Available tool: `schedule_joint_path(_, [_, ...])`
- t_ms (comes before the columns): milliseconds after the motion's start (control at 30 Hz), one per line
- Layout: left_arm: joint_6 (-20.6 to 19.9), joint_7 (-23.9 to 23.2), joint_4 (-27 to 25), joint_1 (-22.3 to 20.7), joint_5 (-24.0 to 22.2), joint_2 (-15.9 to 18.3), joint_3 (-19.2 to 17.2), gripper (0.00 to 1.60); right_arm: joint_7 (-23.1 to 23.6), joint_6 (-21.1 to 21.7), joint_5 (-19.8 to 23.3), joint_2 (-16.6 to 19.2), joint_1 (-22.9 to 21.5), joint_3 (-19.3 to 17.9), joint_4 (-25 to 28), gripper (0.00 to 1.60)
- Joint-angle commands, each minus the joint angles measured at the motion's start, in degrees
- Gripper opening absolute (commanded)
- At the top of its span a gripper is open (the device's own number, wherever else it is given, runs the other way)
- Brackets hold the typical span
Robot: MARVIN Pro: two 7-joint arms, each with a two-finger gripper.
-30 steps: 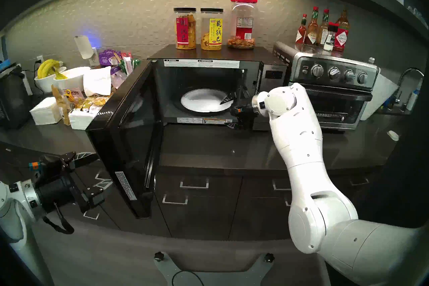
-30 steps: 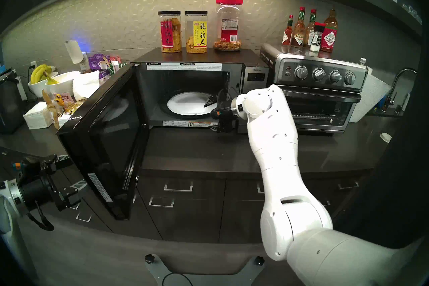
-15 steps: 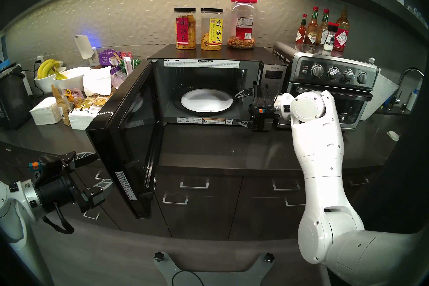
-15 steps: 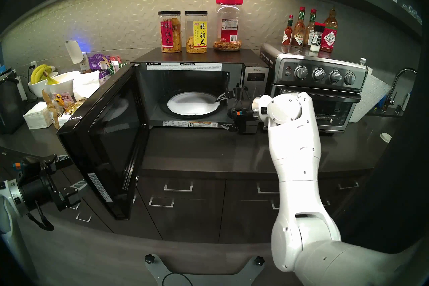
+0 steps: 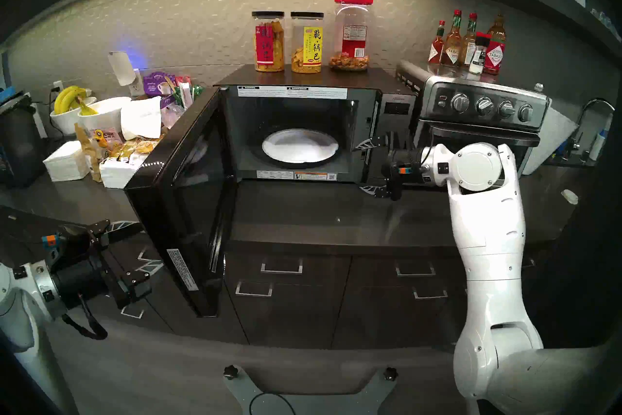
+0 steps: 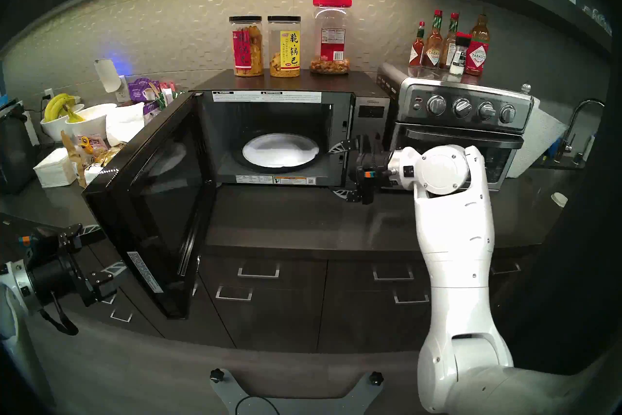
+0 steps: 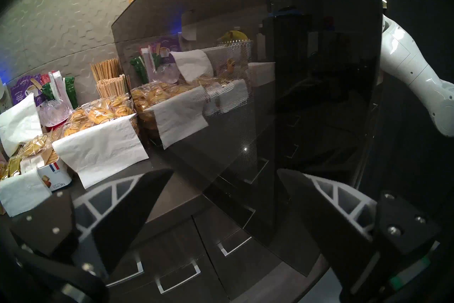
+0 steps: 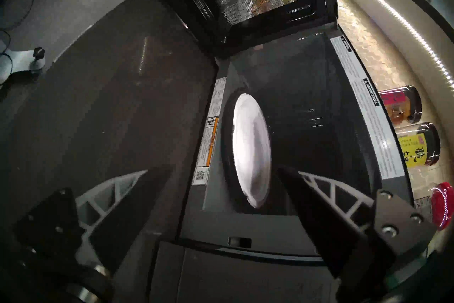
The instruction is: Open the microwave, put the plate inside, and close the door
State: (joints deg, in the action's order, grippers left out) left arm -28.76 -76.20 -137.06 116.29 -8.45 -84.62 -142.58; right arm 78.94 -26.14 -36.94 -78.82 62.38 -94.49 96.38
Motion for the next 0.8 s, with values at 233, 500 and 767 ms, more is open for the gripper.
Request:
schedule_joint_path(233, [-0.1, -0.4, -0.5, 0.1, -0.3, 0.1, 0.0, 1.6, 6.1, 7.6, 10.4, 5.2, -1.4, -2.8, 0.2, 1.36])
schedule_joint_path(500, [-0.1, -0.4, -0.5, 0.1, -0.3, 0.1, 0.0, 1.6, 6.1, 16.0, 16.7, 7.1, -3.3, -5.7, -4.3, 1.34])
schedule_joint_path(767, [0.0, -0.4, -0.5, 0.1, -0.2, 0.1, 0.0, 1.6, 6.1, 25.4, 24.6, 10.9, -1.2, -6.5, -6.7, 1.54])
